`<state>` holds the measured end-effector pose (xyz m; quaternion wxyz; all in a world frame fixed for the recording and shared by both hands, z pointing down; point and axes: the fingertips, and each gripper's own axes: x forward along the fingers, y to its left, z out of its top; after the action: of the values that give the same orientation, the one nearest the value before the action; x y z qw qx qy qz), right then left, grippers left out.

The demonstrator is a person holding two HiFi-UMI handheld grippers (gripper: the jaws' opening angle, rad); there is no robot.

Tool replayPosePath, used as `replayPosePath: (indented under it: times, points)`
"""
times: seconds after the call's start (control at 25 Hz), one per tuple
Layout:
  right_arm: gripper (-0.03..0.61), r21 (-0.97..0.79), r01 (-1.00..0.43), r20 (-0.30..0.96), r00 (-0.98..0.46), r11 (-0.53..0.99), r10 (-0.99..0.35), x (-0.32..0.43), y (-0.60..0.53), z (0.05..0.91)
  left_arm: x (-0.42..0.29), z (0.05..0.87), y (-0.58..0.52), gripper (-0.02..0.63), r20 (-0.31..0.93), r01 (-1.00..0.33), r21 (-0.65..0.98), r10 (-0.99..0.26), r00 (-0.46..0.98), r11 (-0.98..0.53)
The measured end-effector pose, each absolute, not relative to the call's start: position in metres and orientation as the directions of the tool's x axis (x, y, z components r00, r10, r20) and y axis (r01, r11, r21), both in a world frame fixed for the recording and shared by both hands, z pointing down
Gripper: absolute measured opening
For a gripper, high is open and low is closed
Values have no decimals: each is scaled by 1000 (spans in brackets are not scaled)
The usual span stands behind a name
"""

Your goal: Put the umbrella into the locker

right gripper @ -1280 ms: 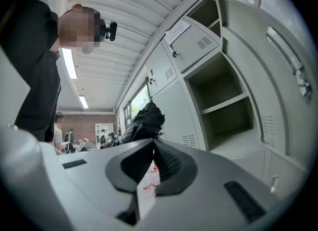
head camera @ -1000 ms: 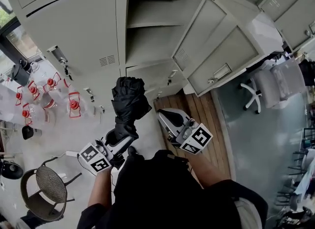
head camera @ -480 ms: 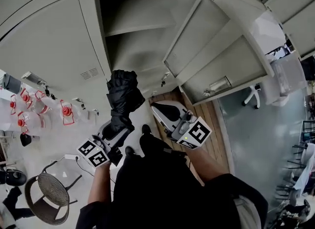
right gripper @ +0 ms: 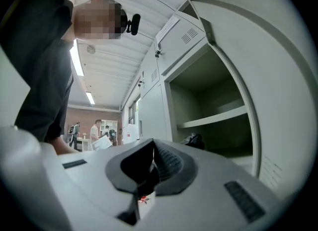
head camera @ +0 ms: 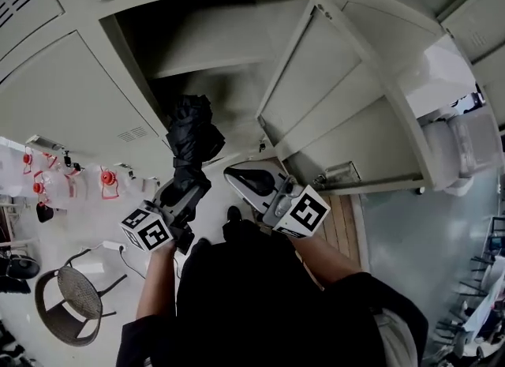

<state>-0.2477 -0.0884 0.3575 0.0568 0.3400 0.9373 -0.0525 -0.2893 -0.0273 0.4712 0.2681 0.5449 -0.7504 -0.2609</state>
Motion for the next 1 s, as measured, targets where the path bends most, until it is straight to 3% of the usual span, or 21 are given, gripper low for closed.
replayPosePath:
  times: [0.24, 1.0]
  points:
    - [14, -19, 680, -92, -732, 733, 676, -248, -91, 367, -305, 467, -50, 252, 166, -679, 655, -940, -299, 332]
    - [14, -17, 714, -110, -697, 700, 709, -258, -105, 371, -374, 463, -110, 252, 304, -685, 584, -900, -312, 435]
